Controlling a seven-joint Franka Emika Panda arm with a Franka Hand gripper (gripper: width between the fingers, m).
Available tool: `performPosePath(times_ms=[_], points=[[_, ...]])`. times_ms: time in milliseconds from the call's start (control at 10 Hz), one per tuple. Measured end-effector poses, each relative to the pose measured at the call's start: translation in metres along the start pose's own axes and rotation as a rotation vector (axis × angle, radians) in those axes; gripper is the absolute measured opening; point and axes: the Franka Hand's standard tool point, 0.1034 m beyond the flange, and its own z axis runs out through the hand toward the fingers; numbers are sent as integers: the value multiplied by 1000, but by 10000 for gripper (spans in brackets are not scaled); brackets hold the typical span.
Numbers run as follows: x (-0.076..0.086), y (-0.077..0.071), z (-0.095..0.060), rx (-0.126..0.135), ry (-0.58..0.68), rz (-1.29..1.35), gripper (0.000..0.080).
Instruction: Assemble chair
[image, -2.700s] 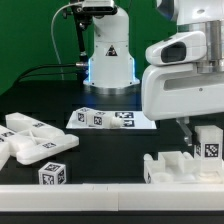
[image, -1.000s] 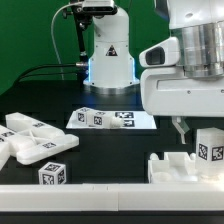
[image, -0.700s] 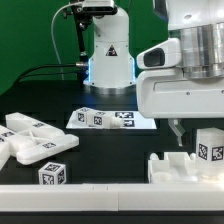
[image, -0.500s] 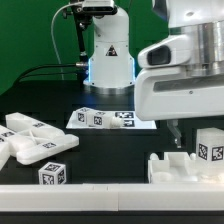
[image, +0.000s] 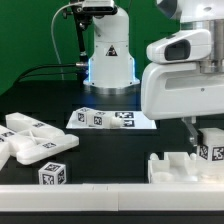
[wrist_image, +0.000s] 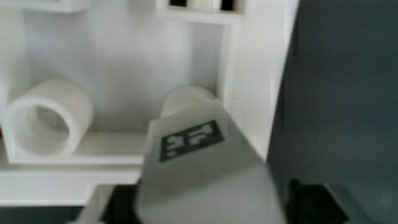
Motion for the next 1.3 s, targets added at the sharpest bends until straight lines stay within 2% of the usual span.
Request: performPosePath(times_ms=[100,400,500,700,900,1000,1100,1200,1300], points=[[0,1,0,-1,1,69,291],[0,1,1,6,-2,558,291],[-1,-1,1,18,-14,781,291],[1,1,1,74,-49,1109,290],[1,0,2,73,-50,1148,290],[1,0,2,74,-48,1104,366],[1,0,2,74,-48,1103,514],[6,3,0,85,-14,934,514],[9,4,0,92,20,759,624]])
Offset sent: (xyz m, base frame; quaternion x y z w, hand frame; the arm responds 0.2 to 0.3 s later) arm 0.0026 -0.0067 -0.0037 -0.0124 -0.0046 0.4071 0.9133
